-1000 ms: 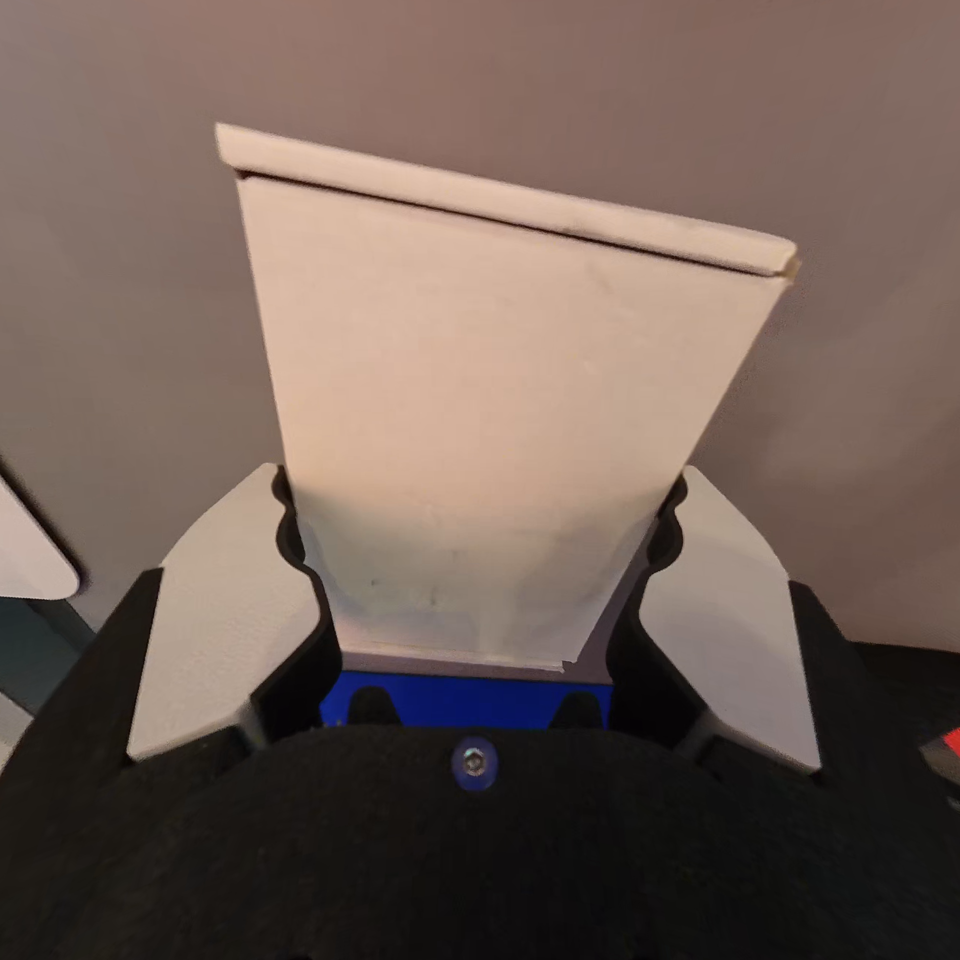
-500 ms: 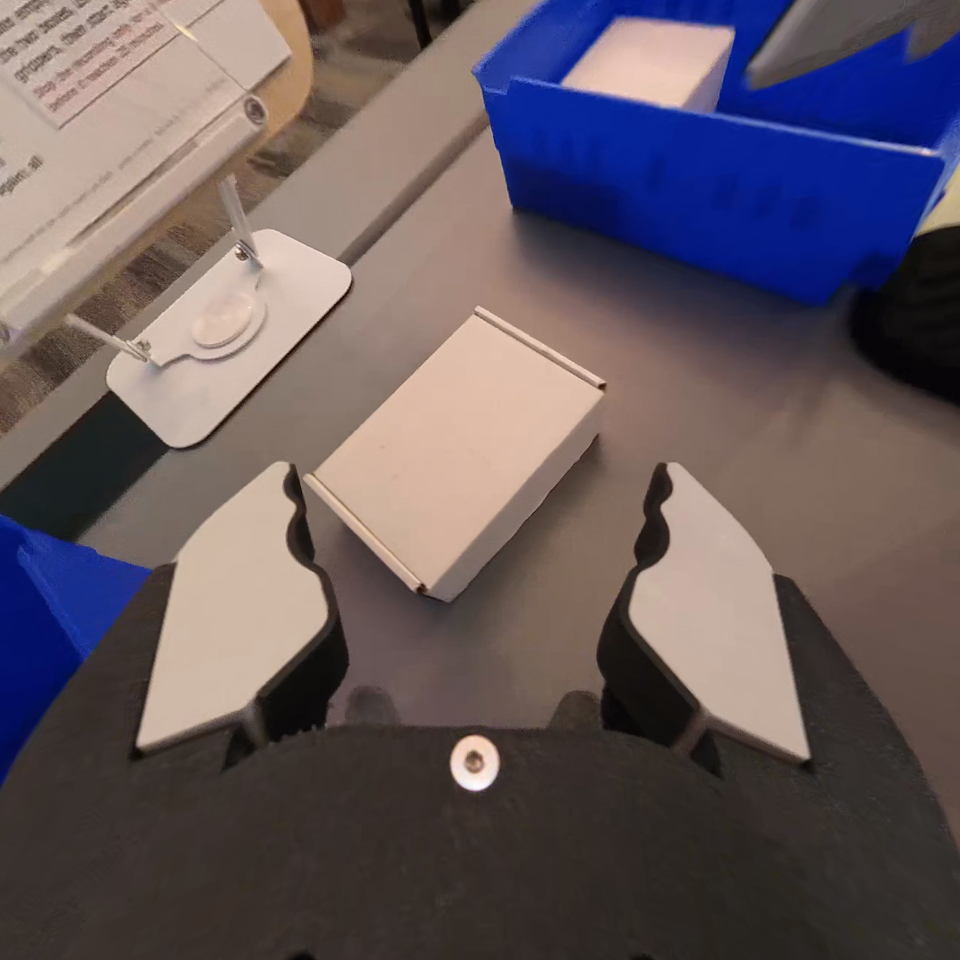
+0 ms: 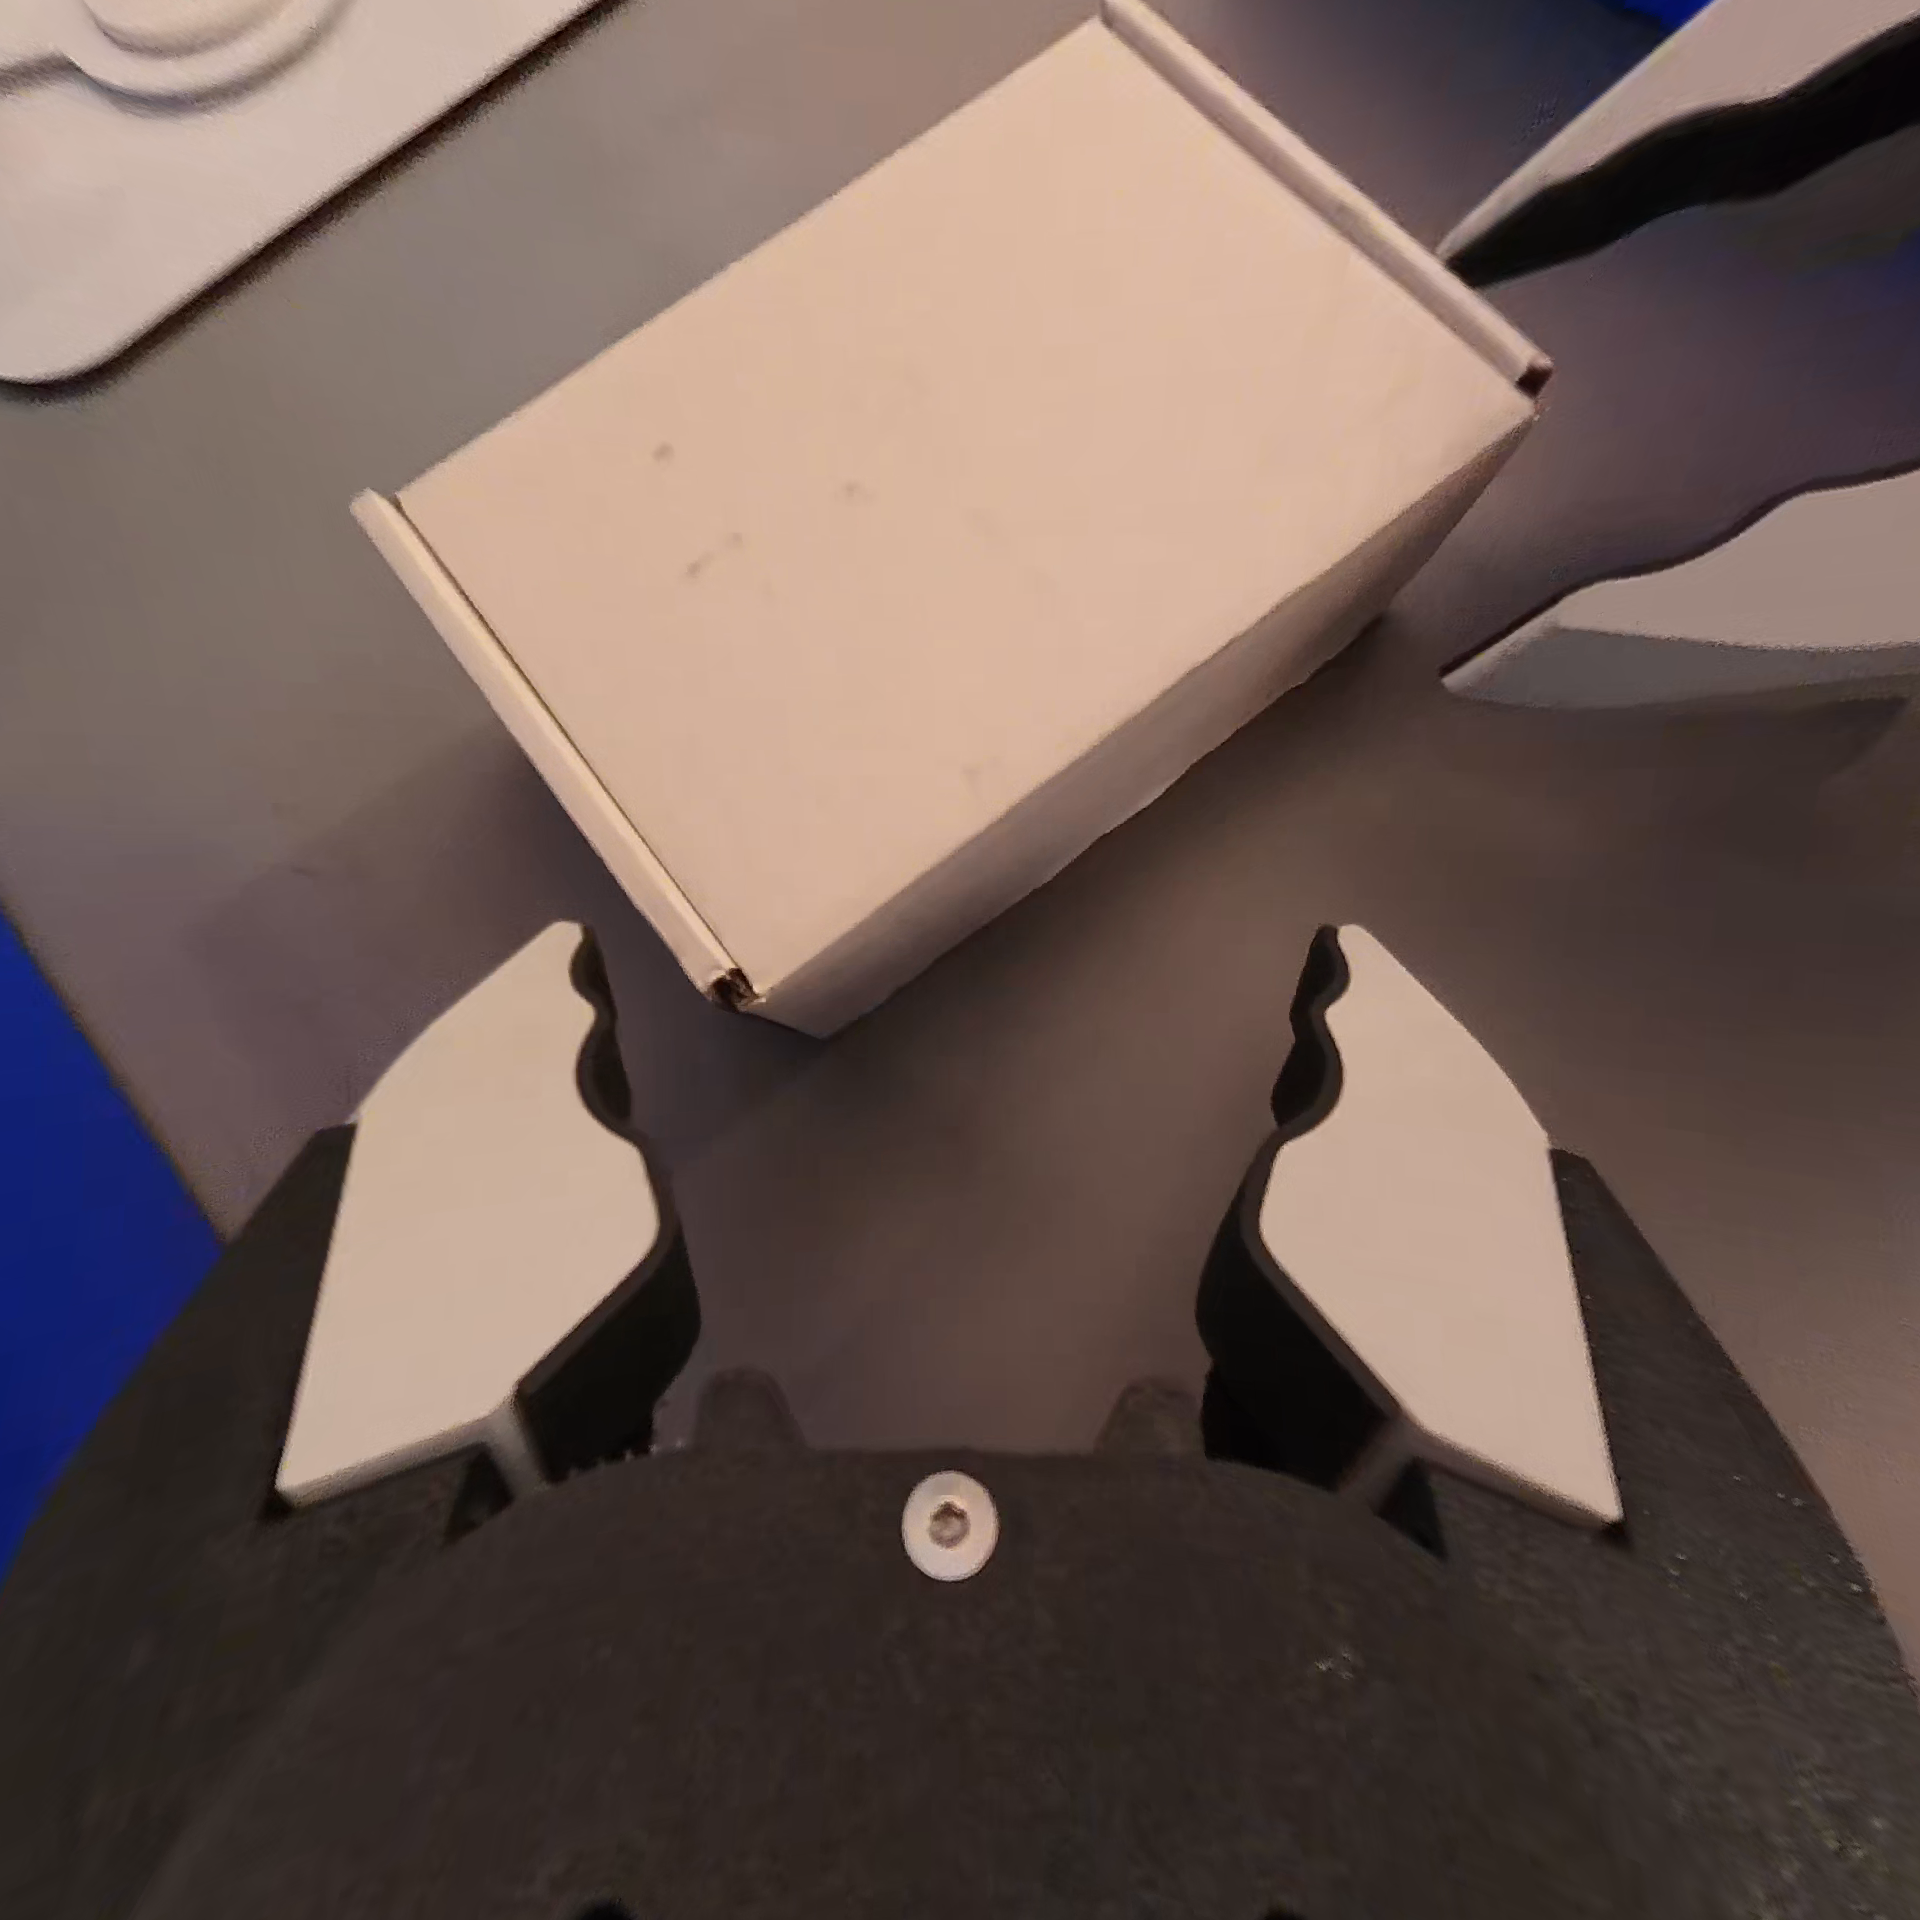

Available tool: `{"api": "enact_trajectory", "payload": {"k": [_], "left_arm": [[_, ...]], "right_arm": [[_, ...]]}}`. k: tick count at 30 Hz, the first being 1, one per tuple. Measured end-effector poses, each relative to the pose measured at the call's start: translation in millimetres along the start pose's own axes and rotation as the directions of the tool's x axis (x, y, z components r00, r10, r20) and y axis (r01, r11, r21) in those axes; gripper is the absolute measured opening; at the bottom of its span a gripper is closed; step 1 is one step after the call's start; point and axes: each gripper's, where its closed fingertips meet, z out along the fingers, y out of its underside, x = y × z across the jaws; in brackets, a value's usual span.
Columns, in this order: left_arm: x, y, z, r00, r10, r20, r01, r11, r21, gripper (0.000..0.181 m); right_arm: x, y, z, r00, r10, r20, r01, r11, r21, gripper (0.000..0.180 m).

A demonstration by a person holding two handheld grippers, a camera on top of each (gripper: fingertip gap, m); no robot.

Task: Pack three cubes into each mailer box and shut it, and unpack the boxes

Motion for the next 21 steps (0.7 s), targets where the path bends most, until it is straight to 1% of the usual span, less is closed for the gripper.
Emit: {"api": "enact_trajectory", "payload": {"k": [5, 7, 11, 15, 21], "left_arm": [[-4, 3, 4, 1.000, 0.009, 0.005, -0.009, 1.000, -0.004, 0.119], [-3, 7, 7, 1.000, 0.019, -0.001, -0.019, 1.000, -0.025, 0.119], [-1, 17, 14, 1.000, 0.022, -0.005, -0.022, 0.997, -0.070, 0.121], [3, 17, 15, 0.999, 0.006, -0.038, -0.008, 0.998, -0.062, 0.116], [3, 16, 15, 0.999, 0.016, -0.045, -0.018, 0.999, -0.047, 0.115]], "right_arm": [[-11, 9, 12, 0.995, 0.061, 0.077, -0.058, 0.998, -0.033, 0.064], [-13, 14, 14, 0.996, 0.049, 0.078, -0.044, 0.997, -0.060, 0.064], [-18, 19, 17, 0.996, 0.000, 0.084, 0.007, 0.996, -0.084, 0.058], [-19, 18, 17, 0.997, 0.004, 0.083, 0.003, 0.997, -0.081, 0.056], [-19, 18, 15, 0.996, 0.000, 0.089, 0.007, 0.996, -0.086, 0.055]]}}
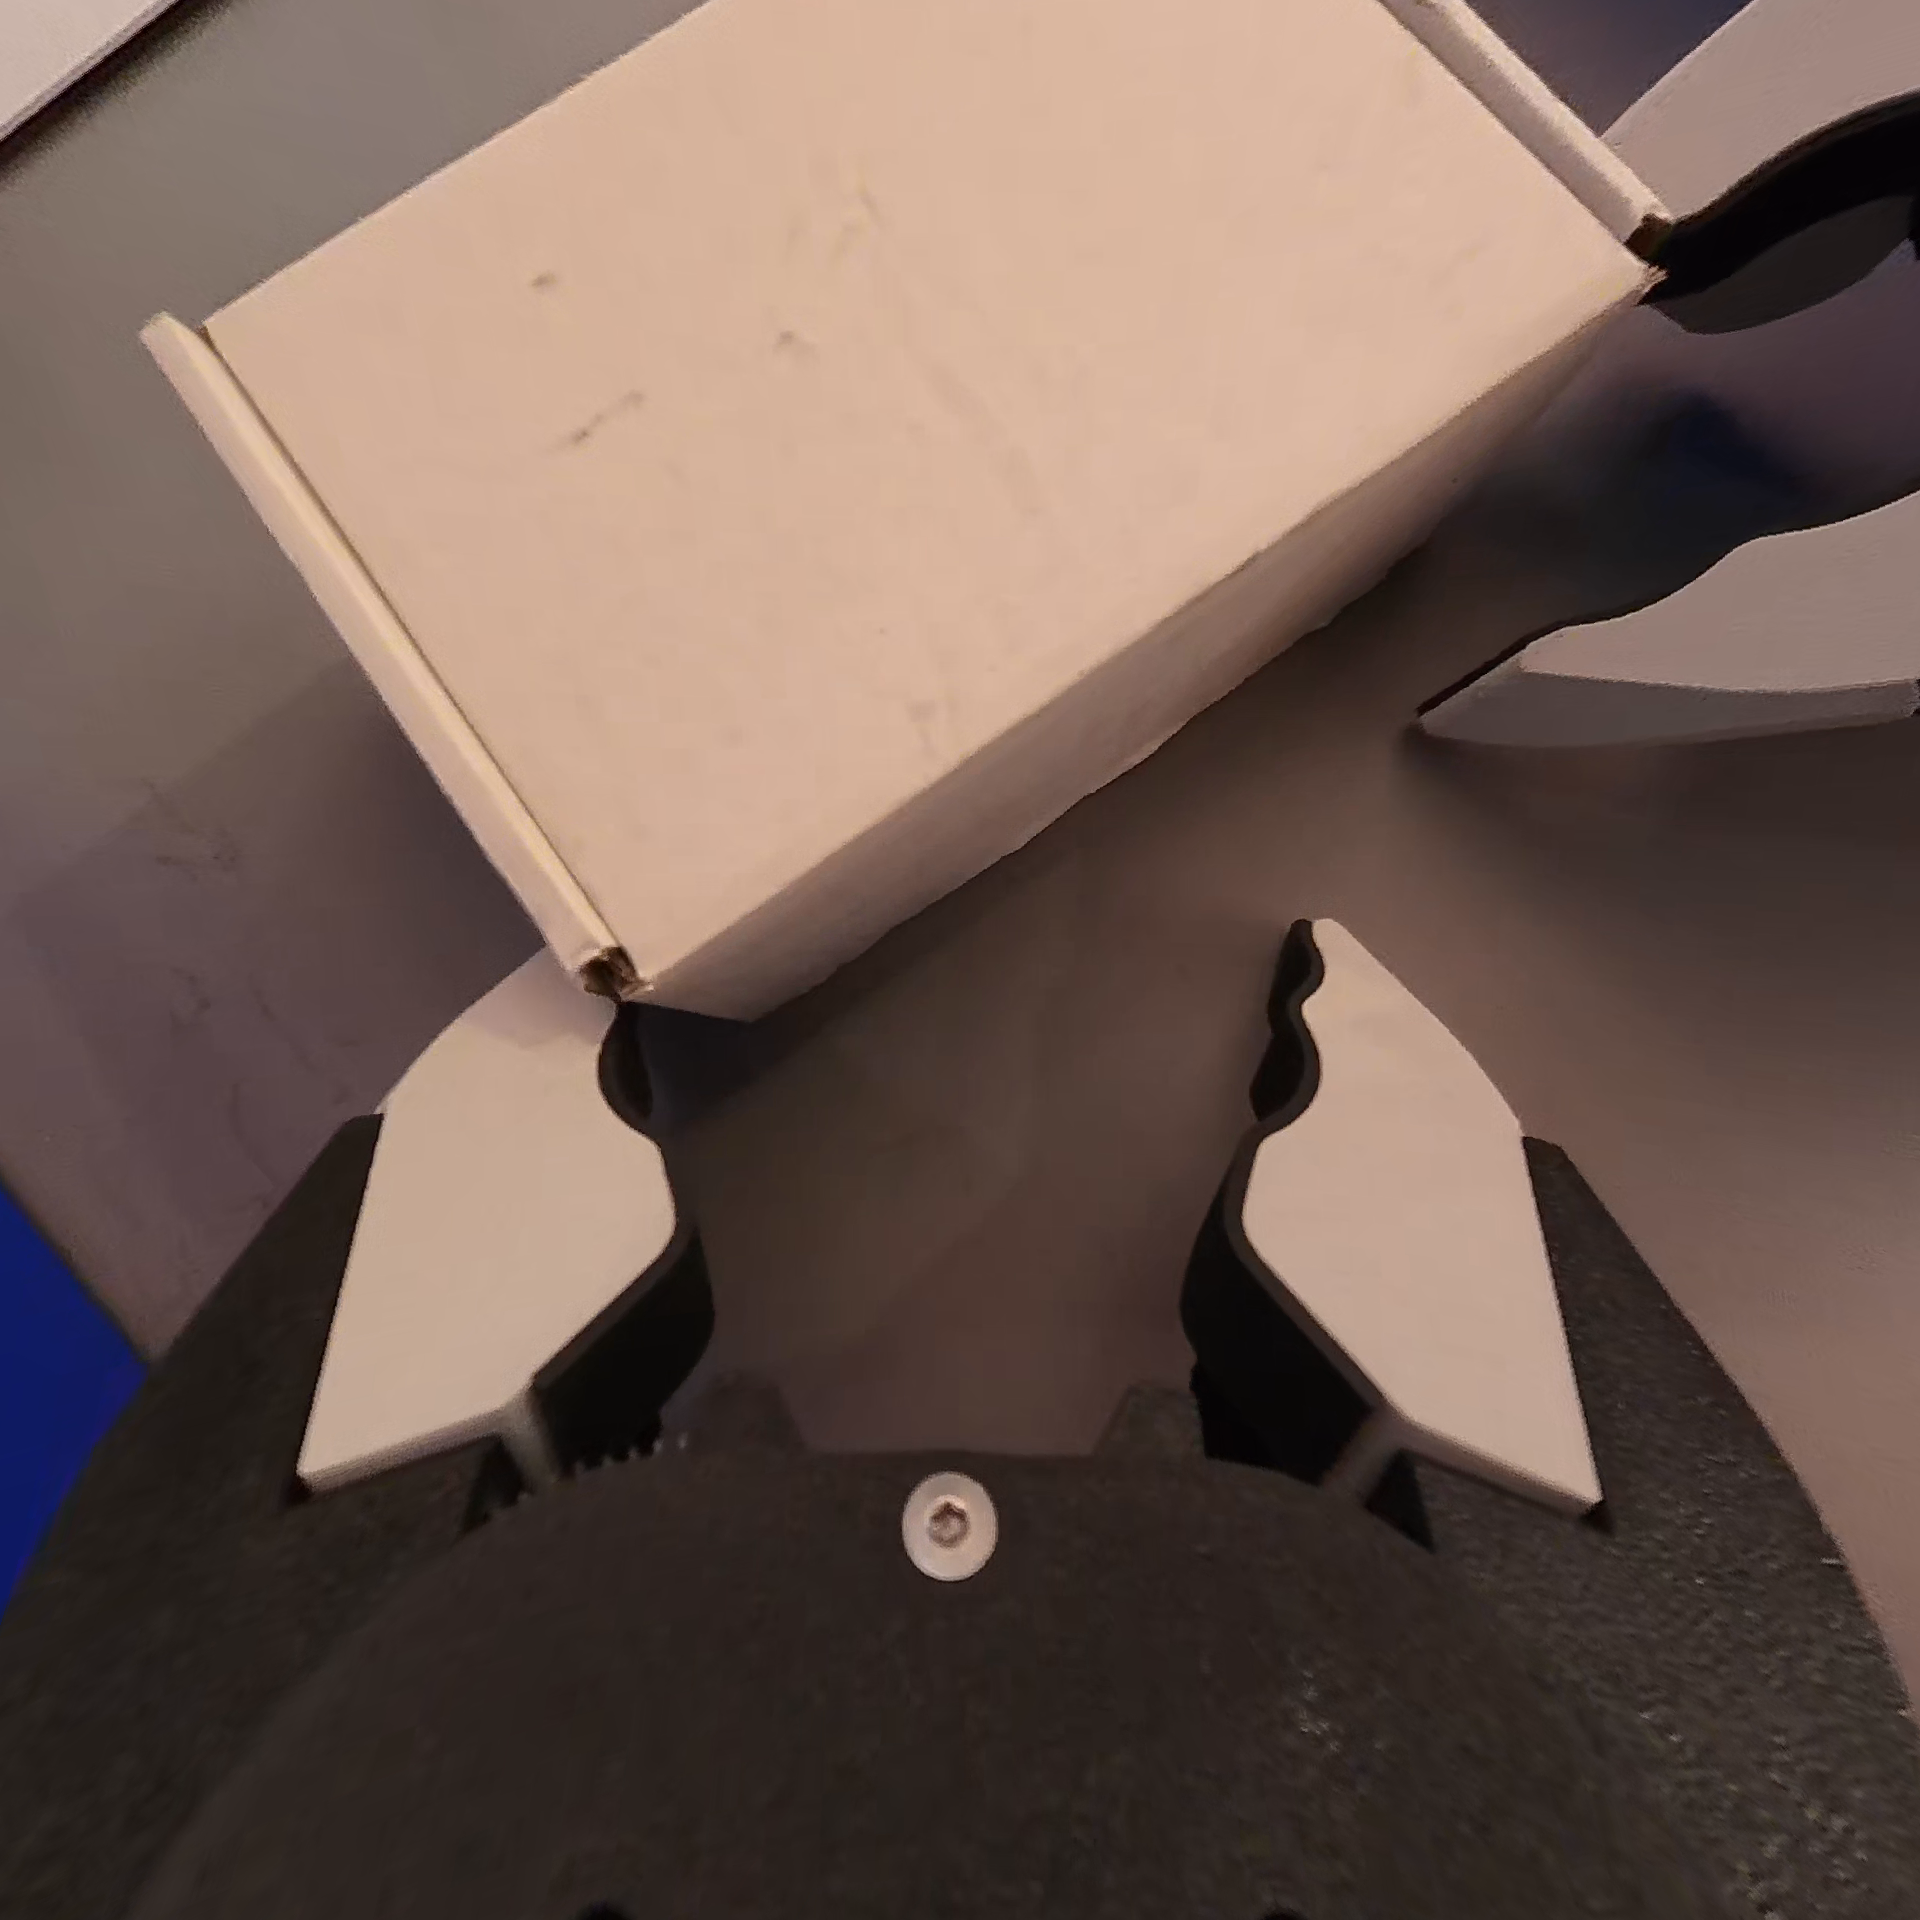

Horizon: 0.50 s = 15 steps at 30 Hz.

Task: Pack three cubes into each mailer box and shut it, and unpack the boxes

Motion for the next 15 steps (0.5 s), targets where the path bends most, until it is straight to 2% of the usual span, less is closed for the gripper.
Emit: {"api": "enact_trajectory", "payload": {"k": [5, 10, 15], "left_arm": [[-3, -7, -10, 0.993, 0.090, 0.082, -0.092, 0.995, 0.022, 0.096], [1, -27, -28, 0.989, 0.096, 0.114, -0.112, 0.984, 0.141, 0.086], [-7, -41, -44, 0.966, 0.133, 0.222, -0.182, 0.958, 0.220, 0.078]], "right_arm": [[7, -9, -12, 0.998, -0.042, -0.051, 0.044, 0.998, 0.035, 0.055], [13, -19, -27, 0.996, -0.042, -0.084, 0.050, 0.994, 0.095, 0.055], [10, -33, -40, 0.990, -0.075, -0.120, 0.092, 0.985, 0.147, 0.053]]}}
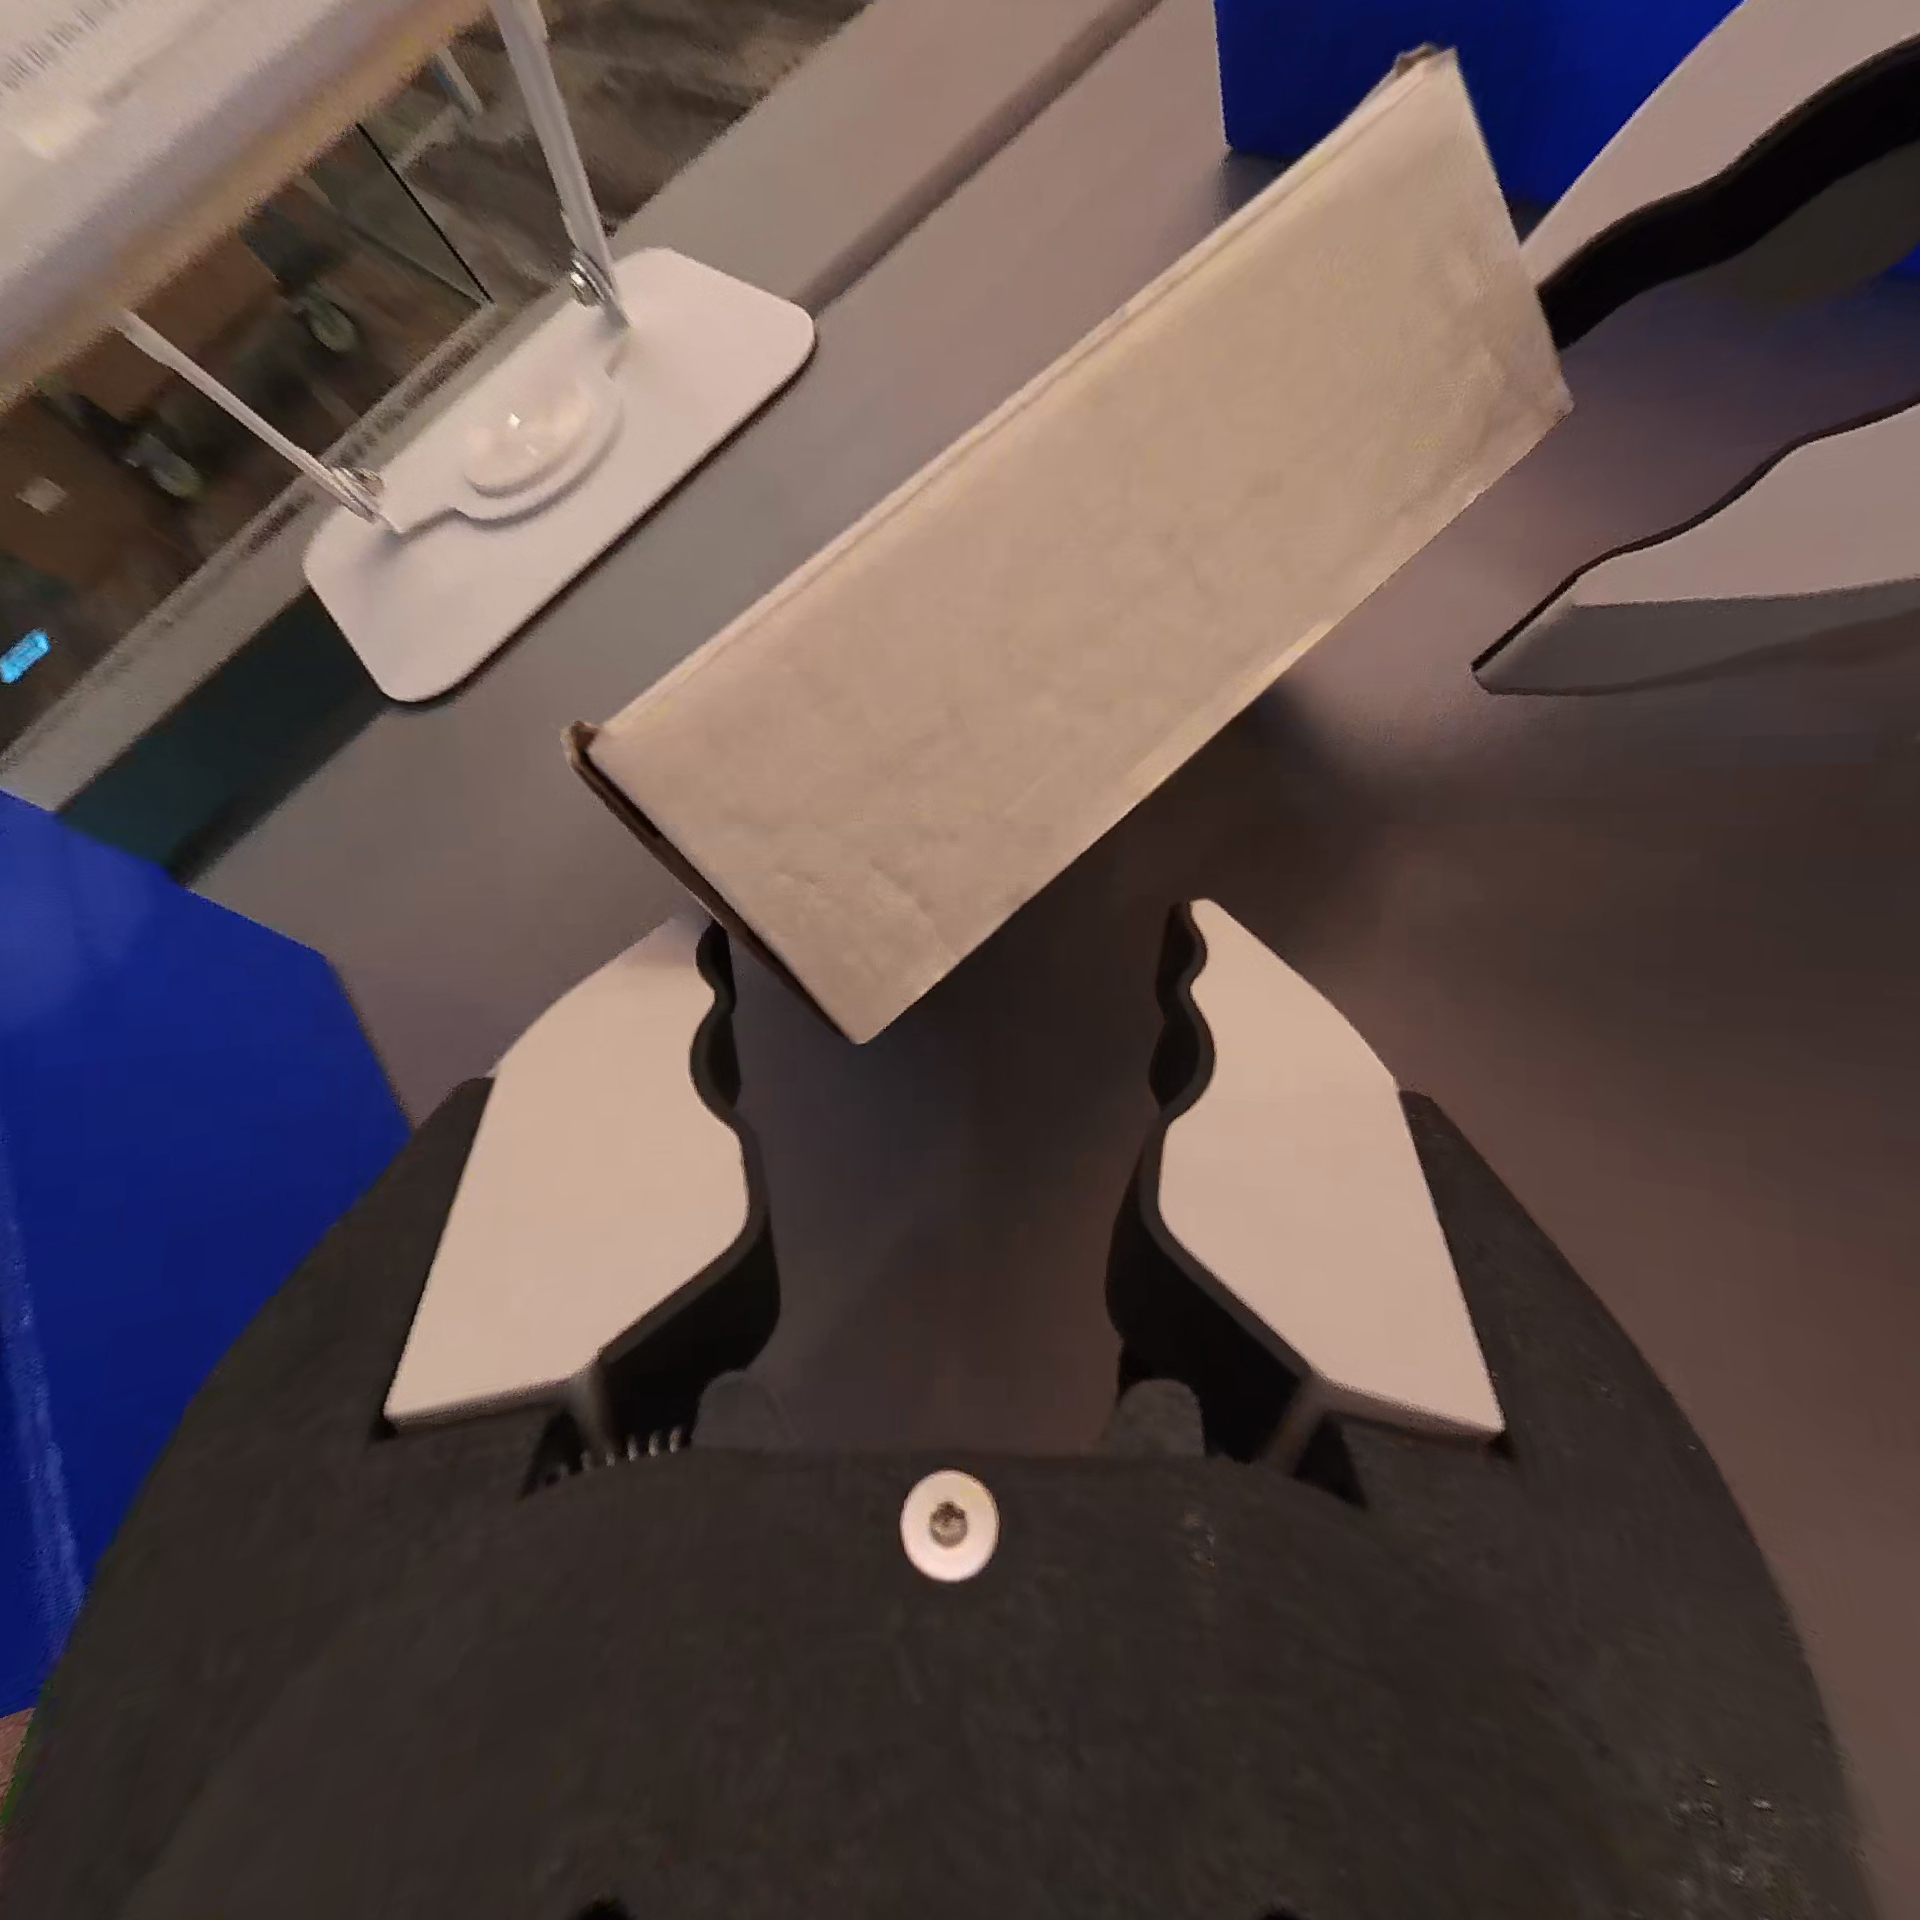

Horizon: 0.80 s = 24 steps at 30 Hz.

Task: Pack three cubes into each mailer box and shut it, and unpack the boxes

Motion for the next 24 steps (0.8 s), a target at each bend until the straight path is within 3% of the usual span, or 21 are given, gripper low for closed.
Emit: {"api": "enact_trajectory", "payload": {"k": [10, 17, 24], "left_arm": [[-11, -9, -10, 0.999, -0.040, 0.018, 0.039, 0.997, 0.063, 0.053], [6, -6, -4, 0.993, -0.084, -0.082, 0.088, 0.995, 0.044, 0.056], [15, -9, -2, 0.980, -0.130, -0.154, 0.141, 0.988, 0.065, 0.060]], "right_arm": [[-6, -10, -18, 0.993, -0.096, -0.062, 0.098, 0.995, 0.024, 0.051], [1, -2, -23, 0.993, -0.087, -0.080, 0.086, 0.996, -0.008, 0.053], [22, -18, -28, 0.956, -0.219, -0.194, 0.220, 0.975, -0.019, 0.075]]}}
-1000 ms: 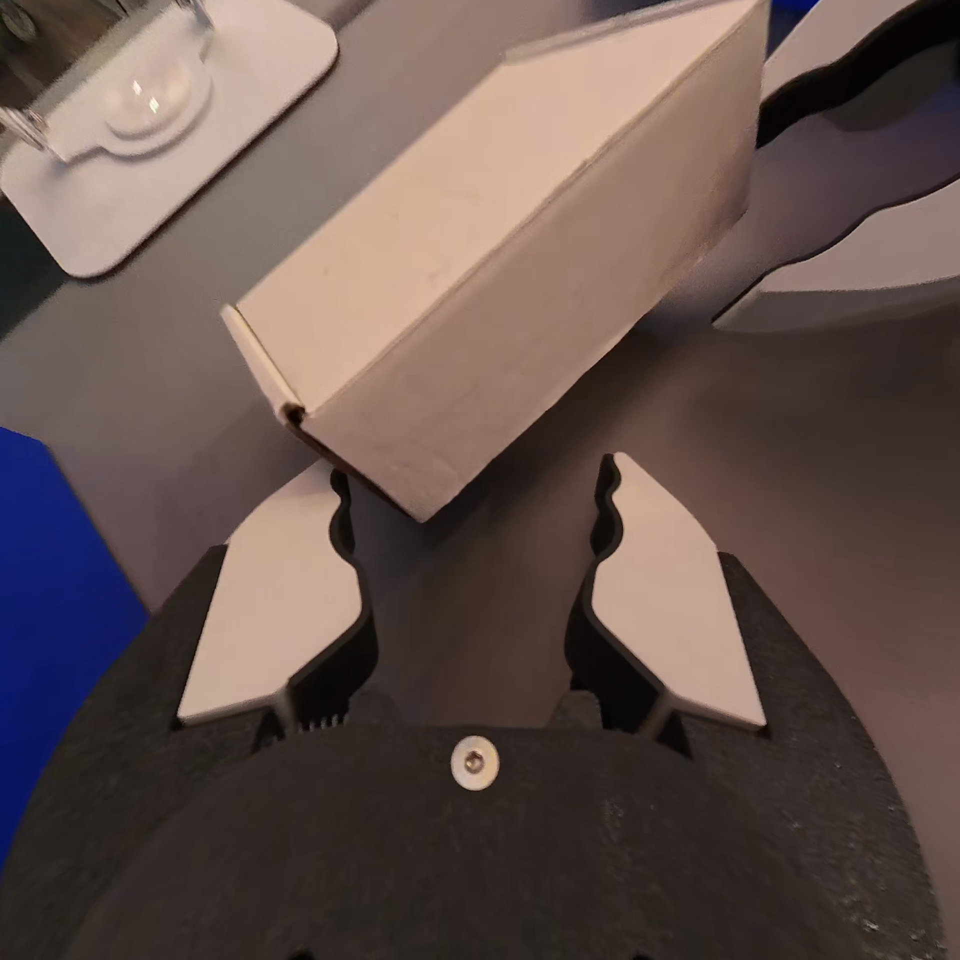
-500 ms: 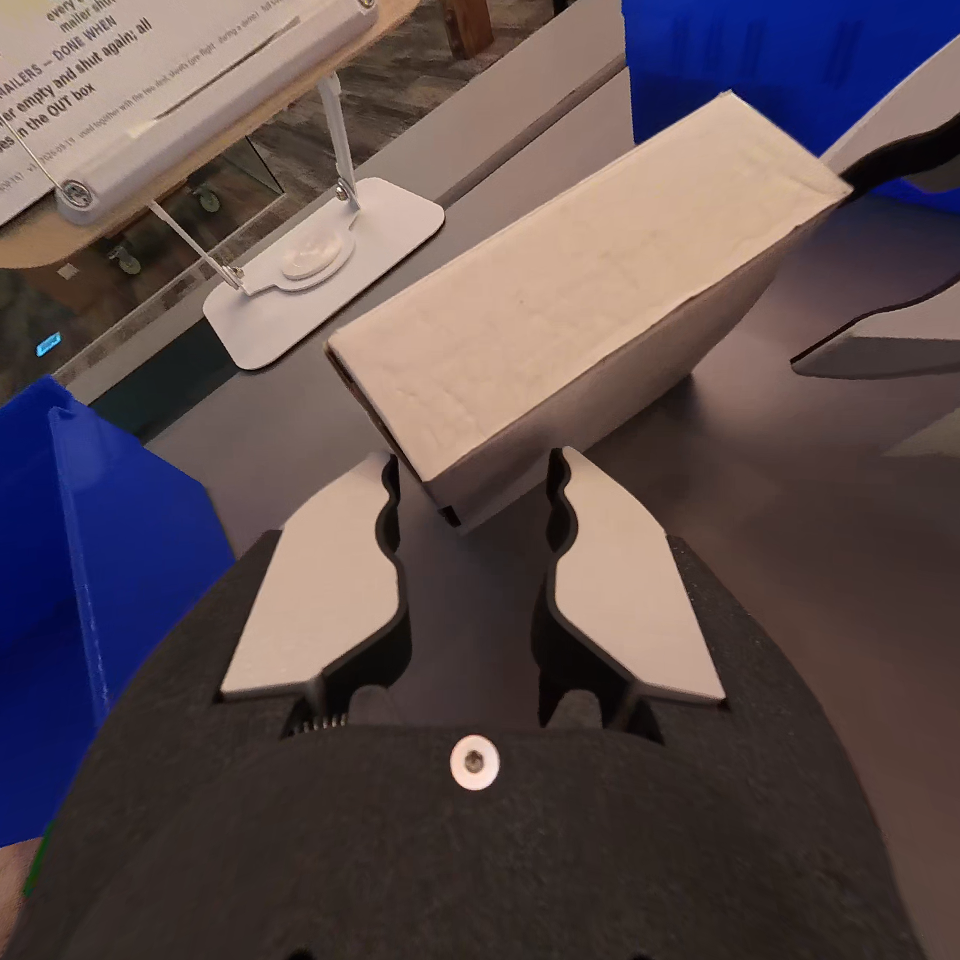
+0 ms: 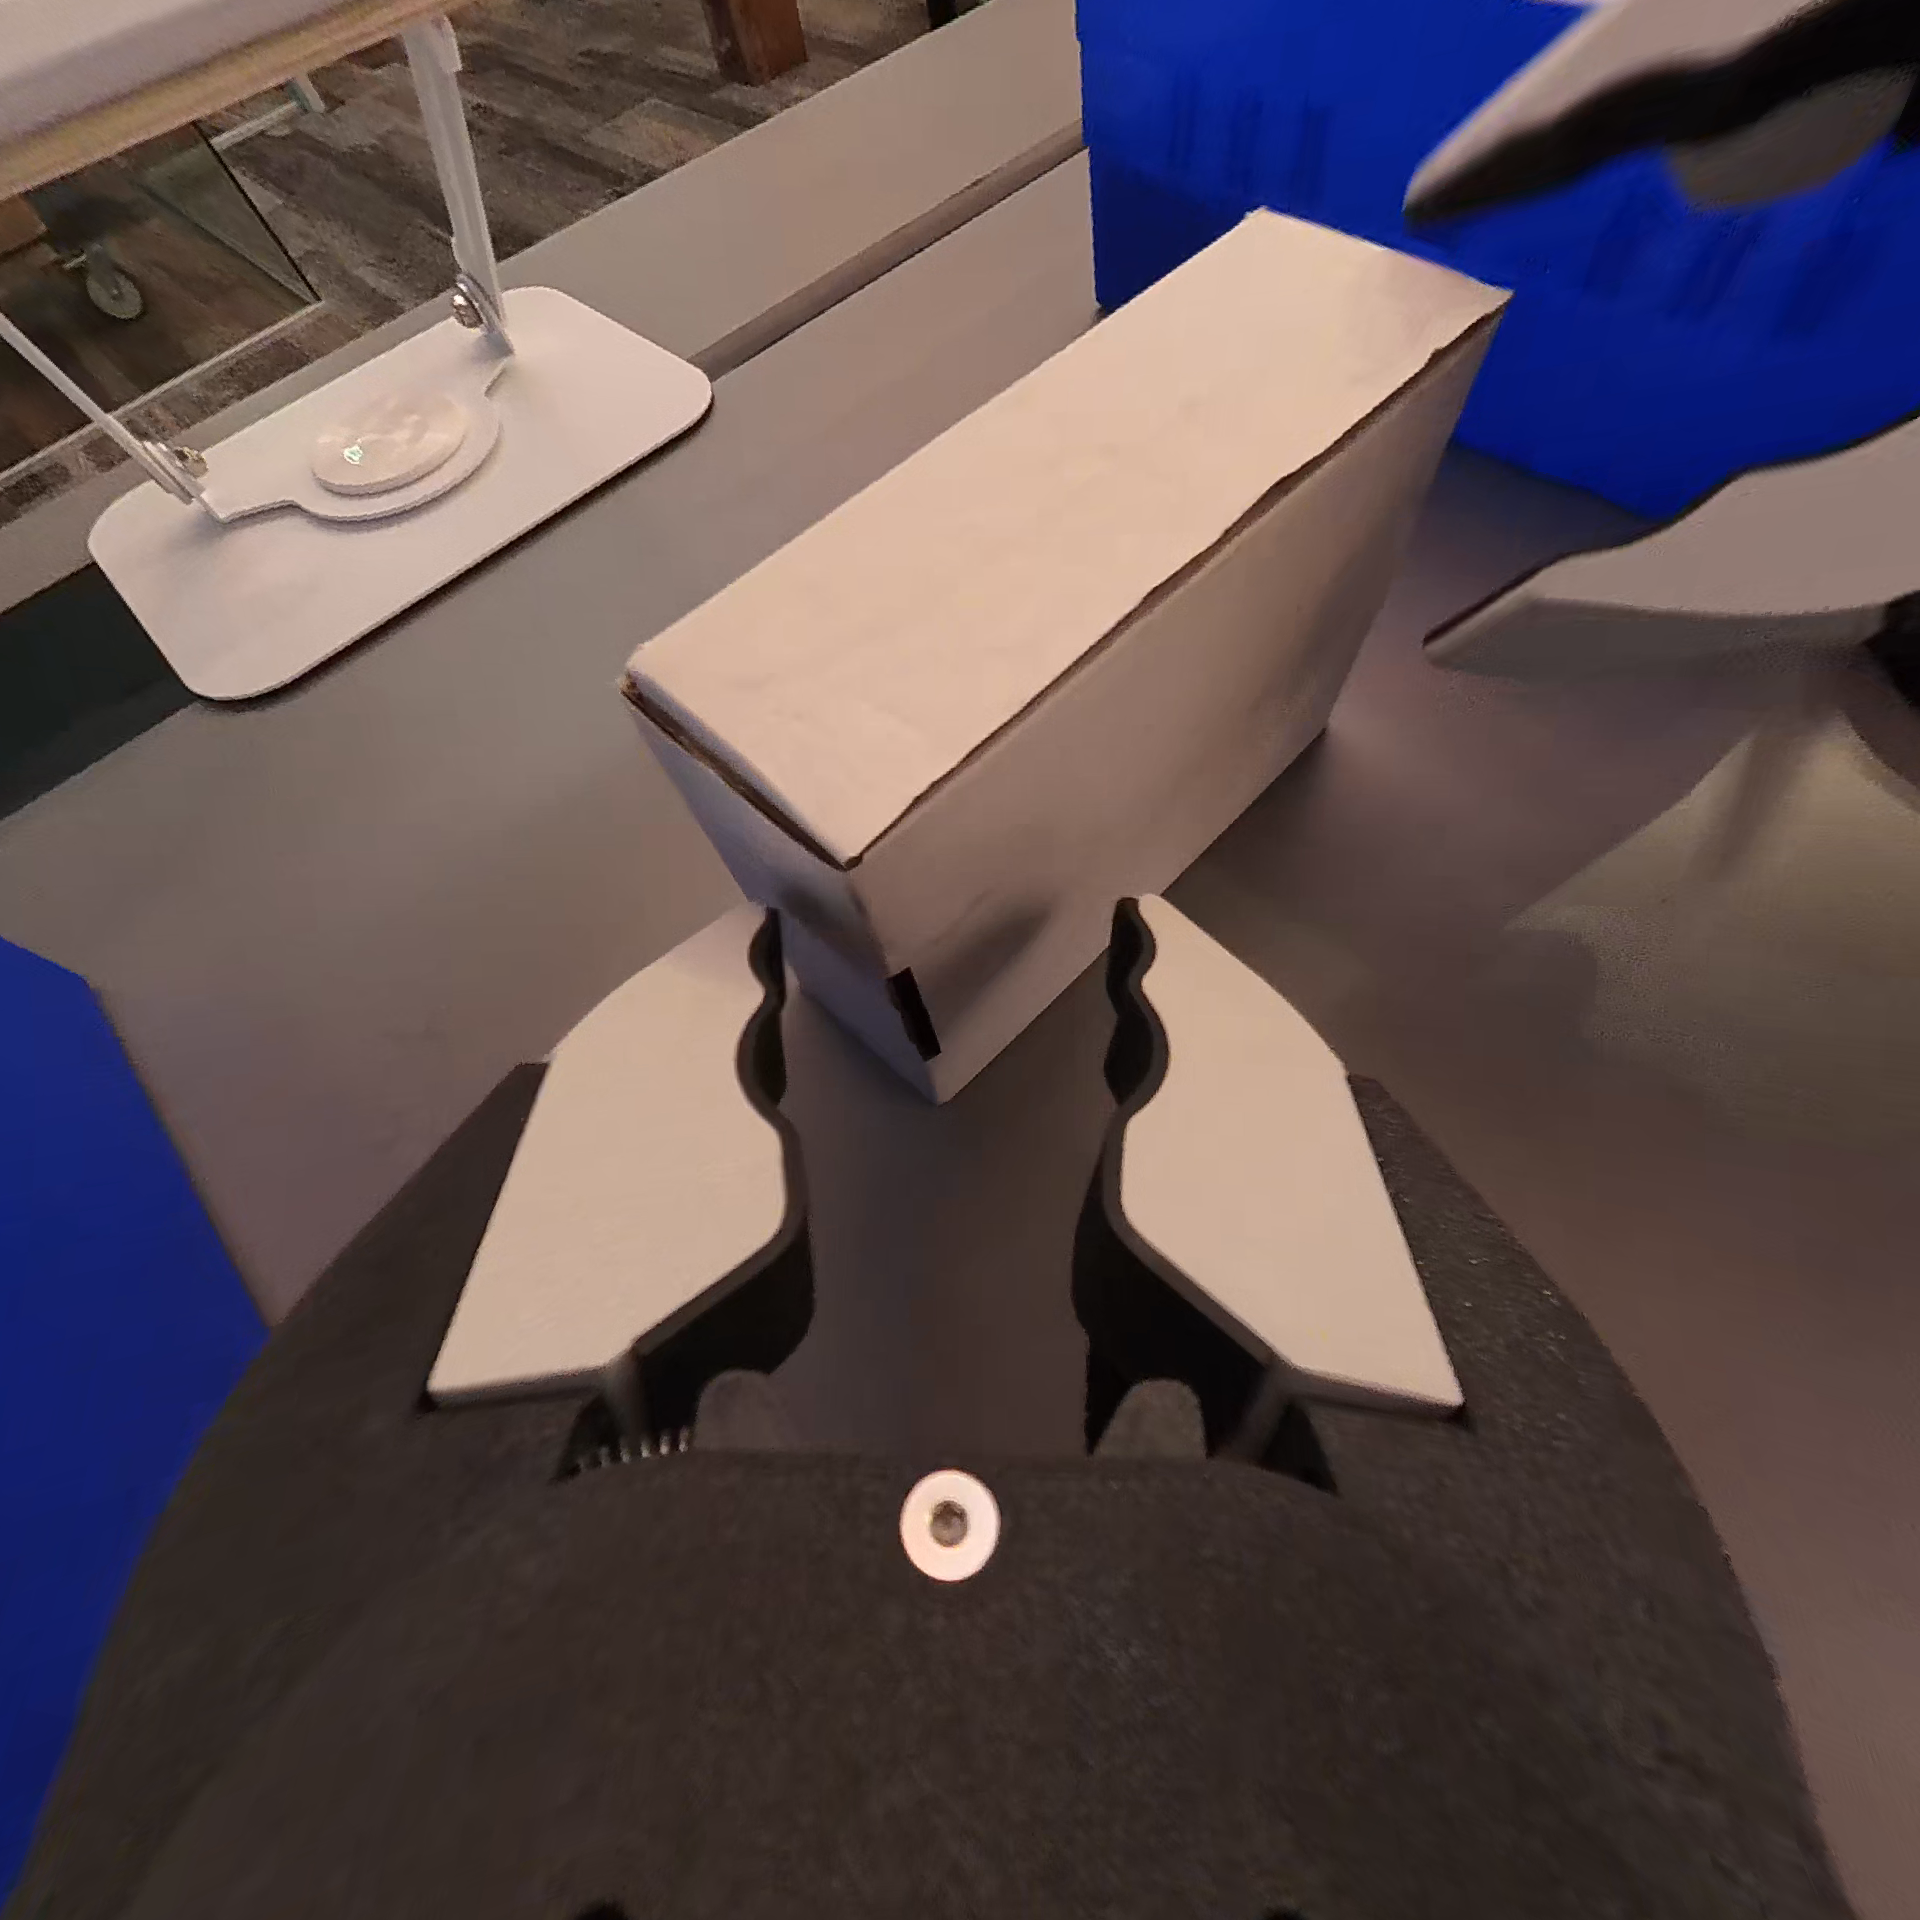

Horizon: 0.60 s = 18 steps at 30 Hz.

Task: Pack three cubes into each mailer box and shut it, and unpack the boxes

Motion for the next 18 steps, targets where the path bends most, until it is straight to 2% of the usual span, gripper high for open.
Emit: {"api": "enact_trajectory", "payload": {"k": [3, 6, 11, 13, 15, 18], "left_arm": [[0, 1, 2, 1.000, -0.002, 0.000, 0.002, 1.000, 0.001, 0.068], [0, 3, 5, 1.000, -0.023, -0.005, 0.023, 1.000, -0.001, 0.081], [1, -1, 5, 0.994, -0.084, -0.063, 0.086, 0.996, 0.032, 0.090], [0, -4, 5, 0.993, -0.090, -0.075, 0.094, 0.994, 0.055, 0.095], [-1, -5, 5, 0.994, -0.084, -0.076, 0.089, 0.993, 0.072, 0.100], [3, -5, 9, 0.994, -0.062, -0.093, 0.069, 0.995, 0.073, 0.107]], "right_arm": [[5, -33, -3, 0.987, -0.158, 0.003, 0.158, 0.987, 0.031, 0.080], [-15, -44, 14, 0.910, -0.363, 0.202, 0.364, 0.931, 0.030, 0.084], [-20, -34, 52, 0.850, -0.292, 0.438, 0.377, 0.918, -0.120, 0.086], [-19, -27, 56, 0.833, -0.283, 0.475, 0.403, 0.899, -0.172, 0.086], [-23, -24, 56, 0.803, -0.295, 0.518, 0.433, 0.886, -0.167, 0.072], [-29, -26, 47, 0.765, -0.333, 0.552, 0.443, 0.893, -0.075, 0.069]]}}
